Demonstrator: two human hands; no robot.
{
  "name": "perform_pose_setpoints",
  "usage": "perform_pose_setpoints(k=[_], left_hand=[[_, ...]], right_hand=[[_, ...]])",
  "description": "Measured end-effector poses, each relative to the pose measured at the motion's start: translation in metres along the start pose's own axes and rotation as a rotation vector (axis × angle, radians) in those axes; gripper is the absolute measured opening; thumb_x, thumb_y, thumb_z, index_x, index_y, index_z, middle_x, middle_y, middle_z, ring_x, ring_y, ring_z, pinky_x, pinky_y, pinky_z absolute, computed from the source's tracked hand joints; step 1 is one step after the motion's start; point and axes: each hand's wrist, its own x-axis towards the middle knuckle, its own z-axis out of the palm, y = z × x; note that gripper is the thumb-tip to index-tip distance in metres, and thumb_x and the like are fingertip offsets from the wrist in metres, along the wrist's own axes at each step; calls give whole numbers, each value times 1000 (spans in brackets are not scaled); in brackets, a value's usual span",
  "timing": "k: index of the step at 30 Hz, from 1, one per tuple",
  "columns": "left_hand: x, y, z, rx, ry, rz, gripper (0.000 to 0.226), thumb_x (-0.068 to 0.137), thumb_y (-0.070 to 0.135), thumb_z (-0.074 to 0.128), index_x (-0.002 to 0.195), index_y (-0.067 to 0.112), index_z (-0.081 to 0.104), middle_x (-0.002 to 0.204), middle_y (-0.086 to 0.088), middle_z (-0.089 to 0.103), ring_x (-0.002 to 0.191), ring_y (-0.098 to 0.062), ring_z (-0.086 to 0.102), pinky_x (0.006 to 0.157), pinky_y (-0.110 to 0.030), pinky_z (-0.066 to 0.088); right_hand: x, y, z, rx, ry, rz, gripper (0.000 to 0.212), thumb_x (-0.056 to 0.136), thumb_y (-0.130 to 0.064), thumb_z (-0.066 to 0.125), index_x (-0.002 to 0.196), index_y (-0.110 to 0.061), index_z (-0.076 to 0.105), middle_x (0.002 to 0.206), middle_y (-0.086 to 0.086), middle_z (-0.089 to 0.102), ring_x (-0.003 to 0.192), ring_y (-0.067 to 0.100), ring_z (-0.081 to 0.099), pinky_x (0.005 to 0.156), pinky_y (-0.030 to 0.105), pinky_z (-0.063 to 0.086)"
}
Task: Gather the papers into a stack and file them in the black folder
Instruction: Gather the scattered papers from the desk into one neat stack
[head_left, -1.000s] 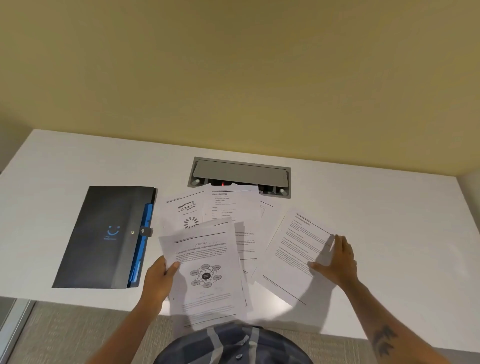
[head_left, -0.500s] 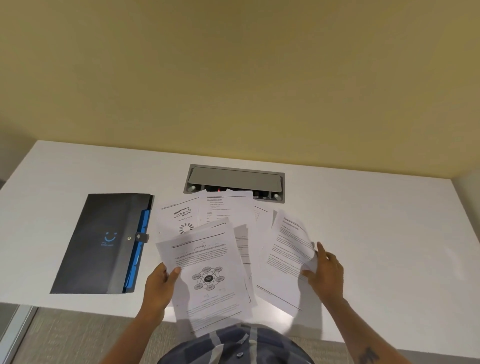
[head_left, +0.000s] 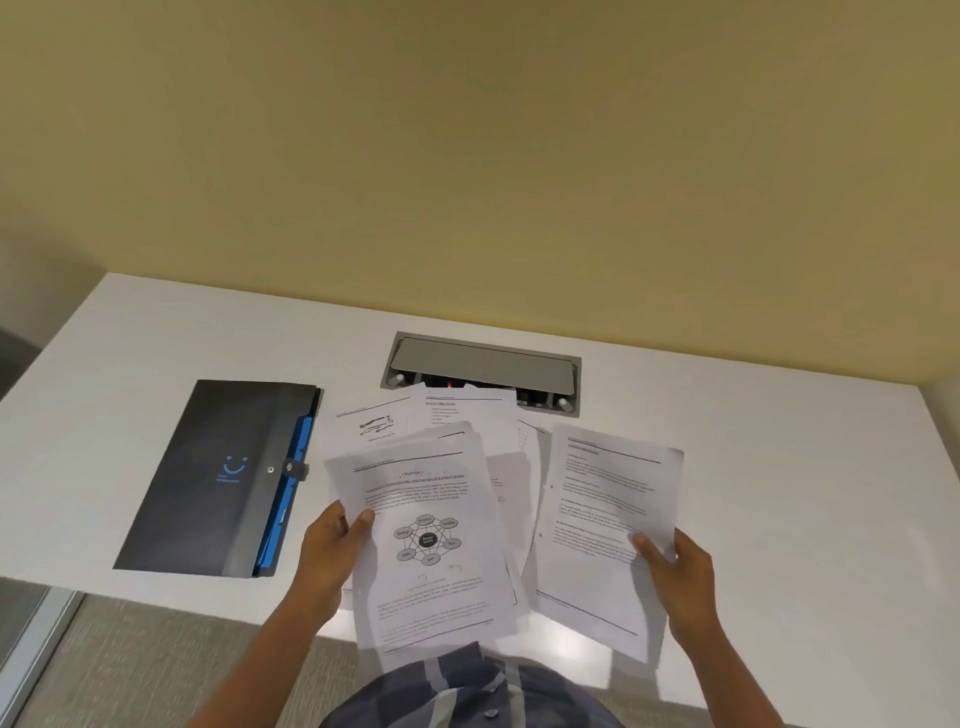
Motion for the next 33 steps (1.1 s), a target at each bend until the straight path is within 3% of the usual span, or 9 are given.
perform_pose_setpoints(k=[3, 7, 10, 13, 17, 22, 29, 31, 33], left_hand=[[2, 13, 1, -33, -19, 17, 22, 99, 28, 73, 120, 22, 69, 108, -1, 84, 101, -33, 79, 92, -57, 64], [9, 27, 6, -62, -29, 6, 21, 103, 27, 68, 123, 20, 68, 115, -1, 83, 105, -33, 79, 94, -58, 64], [14, 34, 11, -63, -48, -18, 16, 106, 27, 64, 118, 19, 69, 108, 5, 85, 103, -29, 79, 80, -42, 67], [14, 41, 16, -59, -61, -47, 13, 106, 25, 64, 115, 20, 71, 103, 8, 85, 101, -27, 80, 76, -37, 66], [10, 39, 22, -6, -69, -63, 12, 106, 23, 64, 114, 21, 71, 112, 3, 83, 106, -27, 78, 92, -49, 66], [1, 30, 22, 50, -85, -77, 11, 106, 26, 63, 112, 19, 69, 114, 4, 80, 108, -22, 73, 74, -27, 58], [-3, 18, 11, 12, -127, -169, 20, 106, 32, 63, 120, 18, 65, 122, -1, 77, 117, -31, 69, 92, -49, 59], [-2, 15, 7, 24, -110, -183, 17, 105, 33, 64, 116, 20, 62, 121, -3, 74, 118, -32, 67, 85, -45, 58], [-1, 11, 3, 20, -88, -188, 18, 104, 32, 66, 119, 22, 62, 123, -3, 73, 118, -31, 66, 86, -46, 58]], right_hand=[[2, -20, -7, 80, -78, -34, 28, 94, -20, 81, 120, -25, 75, 103, -19, 83, 85, 0, 79, 63, 10, 60], [5, -51, 7, 146, -192, -89, 34, 94, -22, 81, 128, -19, 76, 116, -7, 83, 101, 11, 81, 82, 22, 65], [5, -70, 28, 206, -296, -84, 31, 96, -20, 80, 126, -23, 77, 118, -9, 83, 106, 10, 80, 94, 31, 61], [2, -87, 51, 188, -422, -57, 22, 97, -22, 78, 113, -36, 81, 118, -12, 82, 110, 8, 78, 93, 26, 59], [-10, -97, 78, 183, -585, -29, 24, 99, -25, 75, 115, -42, 81, 124, -12, 81, 115, 8, 77, 84, 14, 61], [-24, -99, 107, 156, -755, 18, 36, 93, -44, 80, 127, -34, 76, 129, -5, 80, 119, 18, 77, 99, 38, 63], [-33, -101, 127, 98, -889, 98, 40, 94, -7, 69, 126, -29, 76, 130, -1, 79, 122, 22, 75, 97, 36, 63], [-34, -104, 132, 78, -918, 112, 37, 97, -13, 70, 129, -32, 75, 132, -3, 78, 124, 21, 74, 100, 37, 60], [-33, -106, 138, 46, -951, 136, 30, 101, -32, 69, 130, -35, 74, 132, -6, 78, 125, 19, 73, 104, 37, 57]])
